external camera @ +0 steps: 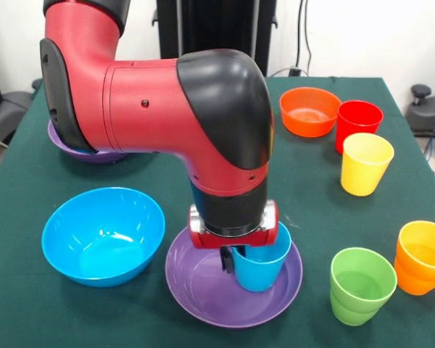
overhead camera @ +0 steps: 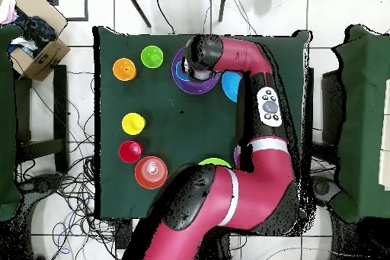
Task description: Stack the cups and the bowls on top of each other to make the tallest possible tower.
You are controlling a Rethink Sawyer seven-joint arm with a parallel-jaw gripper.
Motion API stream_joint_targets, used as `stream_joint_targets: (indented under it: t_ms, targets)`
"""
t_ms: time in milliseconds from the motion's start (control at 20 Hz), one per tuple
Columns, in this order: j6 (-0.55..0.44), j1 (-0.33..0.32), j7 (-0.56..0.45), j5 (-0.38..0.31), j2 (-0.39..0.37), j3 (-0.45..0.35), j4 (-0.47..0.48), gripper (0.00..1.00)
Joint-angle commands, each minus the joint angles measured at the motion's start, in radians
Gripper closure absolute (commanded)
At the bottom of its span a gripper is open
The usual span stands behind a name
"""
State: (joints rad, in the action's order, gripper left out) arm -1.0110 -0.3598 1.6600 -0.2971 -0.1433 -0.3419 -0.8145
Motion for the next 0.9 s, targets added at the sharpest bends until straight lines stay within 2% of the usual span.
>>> stream_joint_targets:
  t_ms: [50,400,900]
  targets:
    - [-0.128,0.032,-0.212,-0.048,0.028,-0.045,0.045,1.0]
    - [-0.176,0.041,-0.217,-0.055,-0.002,-0.03,0.049,1.0]
    - [-0.192,0.04,-0.235,-0.056,-0.026,-0.037,0.045,1.0]
